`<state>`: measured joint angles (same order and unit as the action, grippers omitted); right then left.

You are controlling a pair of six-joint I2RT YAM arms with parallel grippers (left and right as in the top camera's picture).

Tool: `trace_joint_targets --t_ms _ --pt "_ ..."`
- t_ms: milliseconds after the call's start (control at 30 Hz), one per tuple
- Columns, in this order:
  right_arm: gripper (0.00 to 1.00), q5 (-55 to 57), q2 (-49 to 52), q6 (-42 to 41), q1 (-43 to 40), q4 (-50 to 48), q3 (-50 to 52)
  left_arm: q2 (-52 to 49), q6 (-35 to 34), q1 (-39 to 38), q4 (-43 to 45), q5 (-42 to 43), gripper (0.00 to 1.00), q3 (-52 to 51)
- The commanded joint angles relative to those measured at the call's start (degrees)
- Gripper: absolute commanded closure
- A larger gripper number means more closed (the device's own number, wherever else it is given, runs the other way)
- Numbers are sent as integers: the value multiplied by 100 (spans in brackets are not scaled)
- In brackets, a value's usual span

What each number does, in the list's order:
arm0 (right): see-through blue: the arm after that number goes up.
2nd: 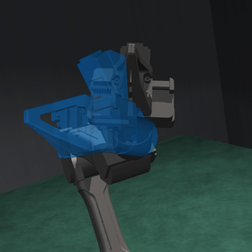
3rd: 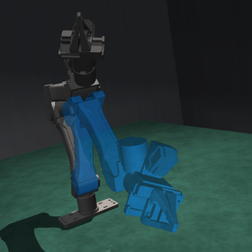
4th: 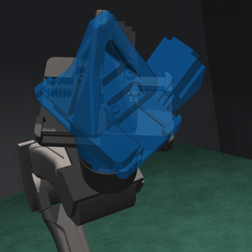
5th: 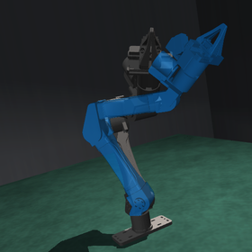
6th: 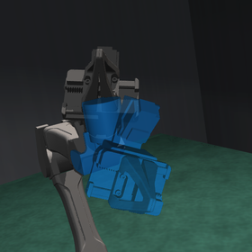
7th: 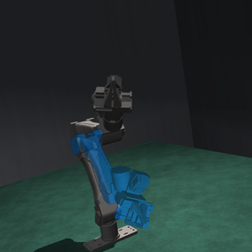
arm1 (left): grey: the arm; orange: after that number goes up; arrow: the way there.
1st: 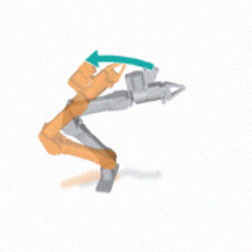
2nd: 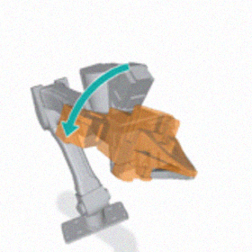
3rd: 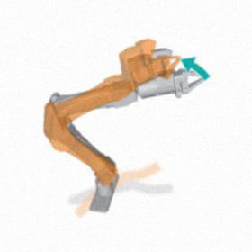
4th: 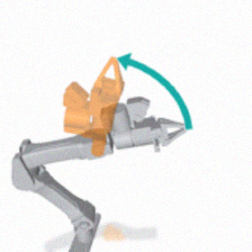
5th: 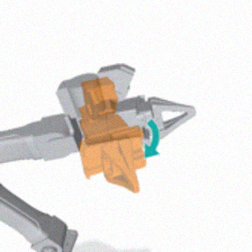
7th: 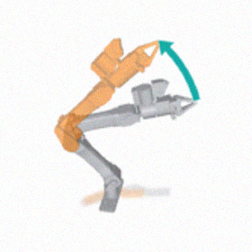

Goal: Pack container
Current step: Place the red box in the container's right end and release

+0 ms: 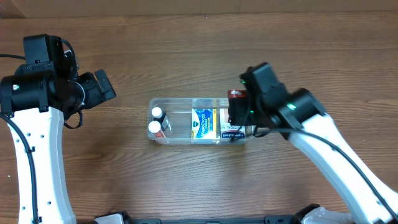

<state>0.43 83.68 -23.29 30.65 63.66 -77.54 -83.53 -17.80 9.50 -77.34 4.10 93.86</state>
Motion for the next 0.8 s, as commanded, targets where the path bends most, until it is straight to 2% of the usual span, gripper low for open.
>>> trace_joint_targets --t_ms 0,333,400,533,567,767 --pt "35 57 651 -306 13 -37 -122 28 114 22 -4 -4 0 4" --pt "33 -52 1921 -354 13 -94 -118 28 111 22 -2 -2 0 4" --pt "26 -52 1982 -354 13 -118 -118 28 114 22 -2 -2 0 4" --pt "3 -50 1985 -354 13 -127 -118 28 111 22 -2 -2 0 4" --pt "0 -50 1987 -354 13 -125 -118 28 111 22 -2 -2 0 4" --pt "3 -48 1982 -354 13 -142 -157 28 111 22 -26 0 0 4"
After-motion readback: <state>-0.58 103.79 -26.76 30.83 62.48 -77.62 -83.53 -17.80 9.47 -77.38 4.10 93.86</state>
